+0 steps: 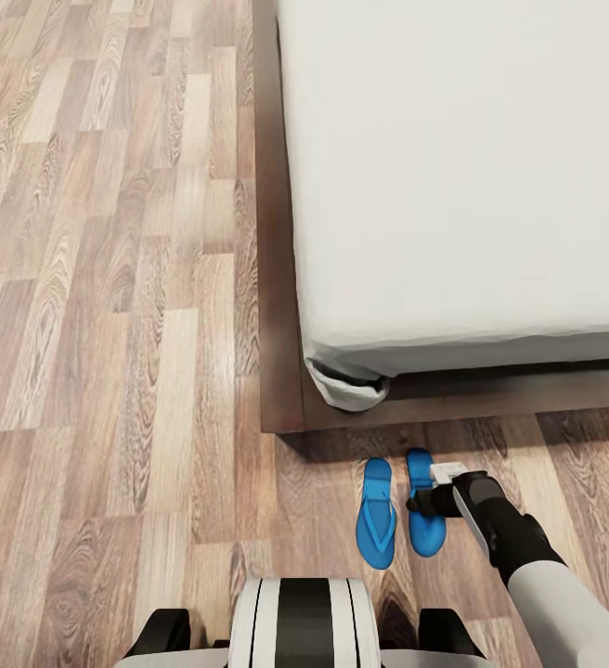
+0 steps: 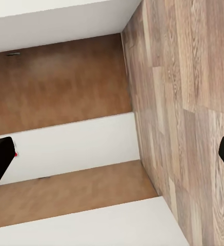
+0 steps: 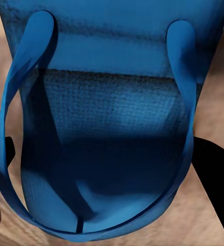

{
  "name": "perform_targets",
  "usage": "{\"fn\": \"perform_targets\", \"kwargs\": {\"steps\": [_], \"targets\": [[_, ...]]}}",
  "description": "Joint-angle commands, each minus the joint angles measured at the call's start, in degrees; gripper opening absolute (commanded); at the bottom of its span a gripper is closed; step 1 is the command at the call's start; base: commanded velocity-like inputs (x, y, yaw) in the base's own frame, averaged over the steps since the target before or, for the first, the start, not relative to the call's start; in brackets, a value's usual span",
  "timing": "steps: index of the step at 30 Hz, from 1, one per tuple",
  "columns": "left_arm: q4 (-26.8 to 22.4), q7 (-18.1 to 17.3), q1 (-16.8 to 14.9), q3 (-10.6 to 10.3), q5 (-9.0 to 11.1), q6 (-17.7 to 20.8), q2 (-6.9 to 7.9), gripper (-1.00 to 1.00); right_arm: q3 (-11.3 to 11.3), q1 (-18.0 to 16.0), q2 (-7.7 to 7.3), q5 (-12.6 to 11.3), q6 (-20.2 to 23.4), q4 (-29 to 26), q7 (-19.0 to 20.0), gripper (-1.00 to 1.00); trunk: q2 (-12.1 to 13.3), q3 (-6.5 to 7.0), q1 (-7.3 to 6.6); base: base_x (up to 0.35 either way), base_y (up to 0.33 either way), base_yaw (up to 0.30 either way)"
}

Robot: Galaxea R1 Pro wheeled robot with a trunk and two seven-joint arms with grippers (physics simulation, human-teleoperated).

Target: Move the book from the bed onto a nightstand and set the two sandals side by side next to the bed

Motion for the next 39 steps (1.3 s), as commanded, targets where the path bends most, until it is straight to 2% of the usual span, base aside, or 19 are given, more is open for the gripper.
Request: {"fn": "perform_targets", "kwargs": {"steps": [1,4,35,36,39], "targets": [[0.1,0.1,-0.1,0.5,-0.4,-0.5,0.01,1.00,0.1,0.0,-0.04,0.6,0.2,-0.1,0.4,-1.00,0.0,-0.25,0.02,0.000,0.000,0.000],[0.1,0.1,-0.1,0.5,-0.4,-0.5,0.01,1.00,0.1,0.0,-0.04,0.6,0.2,-0.1,0.4,-1.00,-0.1,-0.91,0.10,0.000,0.000,0.000],[0.1,0.1,-0.1,0.5,-0.4,-0.5,0.01,1.00,0.2,0.0,-0.04,0.6,0.2,0.1,0.4,-1.00,-0.1,-0.91,0.10,0.000,0.000,0.000],[0.1,0.1,-0.1,0.5,-0.4,-0.5,0.01,1.00,0.1,0.0,-0.06,0.6,0.2,0.1,0.4,1.00,-0.1,-0.91,0.10,0.000,0.000,0.000],[0.1,0.1,-0.1,0.5,-0.4,-0.5,0.01,1.00,0.2,0.0,-0.10,0.6,0.2,0.1,0.5,1.00,-0.1,-0.91,0.10,0.000,0.000,0.000]]}}
